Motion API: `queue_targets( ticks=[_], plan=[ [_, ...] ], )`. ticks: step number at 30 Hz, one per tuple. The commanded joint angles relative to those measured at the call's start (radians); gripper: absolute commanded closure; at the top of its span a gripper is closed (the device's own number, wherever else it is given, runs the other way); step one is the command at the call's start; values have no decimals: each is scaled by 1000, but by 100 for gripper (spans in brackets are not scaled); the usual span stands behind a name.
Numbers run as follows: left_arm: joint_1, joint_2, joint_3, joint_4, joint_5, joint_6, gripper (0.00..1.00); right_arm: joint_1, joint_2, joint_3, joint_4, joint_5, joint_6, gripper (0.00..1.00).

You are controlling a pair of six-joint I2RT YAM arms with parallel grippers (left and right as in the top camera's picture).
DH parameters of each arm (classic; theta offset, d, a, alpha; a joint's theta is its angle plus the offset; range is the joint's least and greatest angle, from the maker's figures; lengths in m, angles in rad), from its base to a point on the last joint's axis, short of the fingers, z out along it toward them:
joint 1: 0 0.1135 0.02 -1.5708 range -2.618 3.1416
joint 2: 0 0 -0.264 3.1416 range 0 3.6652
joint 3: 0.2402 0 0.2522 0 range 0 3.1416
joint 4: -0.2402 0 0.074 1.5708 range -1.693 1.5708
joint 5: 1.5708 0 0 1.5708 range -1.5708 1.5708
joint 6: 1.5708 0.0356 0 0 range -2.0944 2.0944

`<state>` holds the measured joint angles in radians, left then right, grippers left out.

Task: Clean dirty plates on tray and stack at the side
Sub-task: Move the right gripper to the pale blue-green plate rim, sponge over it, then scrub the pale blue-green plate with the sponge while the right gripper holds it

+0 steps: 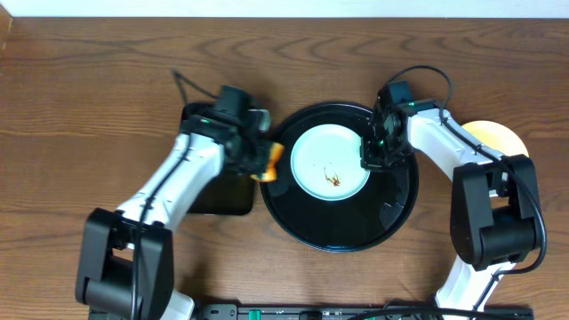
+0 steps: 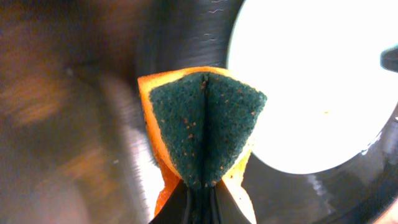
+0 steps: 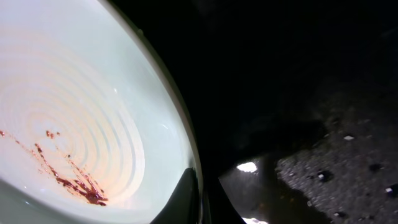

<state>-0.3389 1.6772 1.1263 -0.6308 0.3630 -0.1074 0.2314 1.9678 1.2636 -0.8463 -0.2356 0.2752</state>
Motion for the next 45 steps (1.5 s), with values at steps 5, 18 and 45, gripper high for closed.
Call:
queue_targets(
  ticks=[5,18,45],
  plan=[
    [-132,9,8,160,29,-283,92,65,14,-18,-32,26,-6,99],
    [-286,171,8,281,50,-516,92,77,14,-18,-32,26,-6,99],
    [-396,299,8,328,-140,-526,92,77,14,-18,-48,26,-7,99]
  ],
)
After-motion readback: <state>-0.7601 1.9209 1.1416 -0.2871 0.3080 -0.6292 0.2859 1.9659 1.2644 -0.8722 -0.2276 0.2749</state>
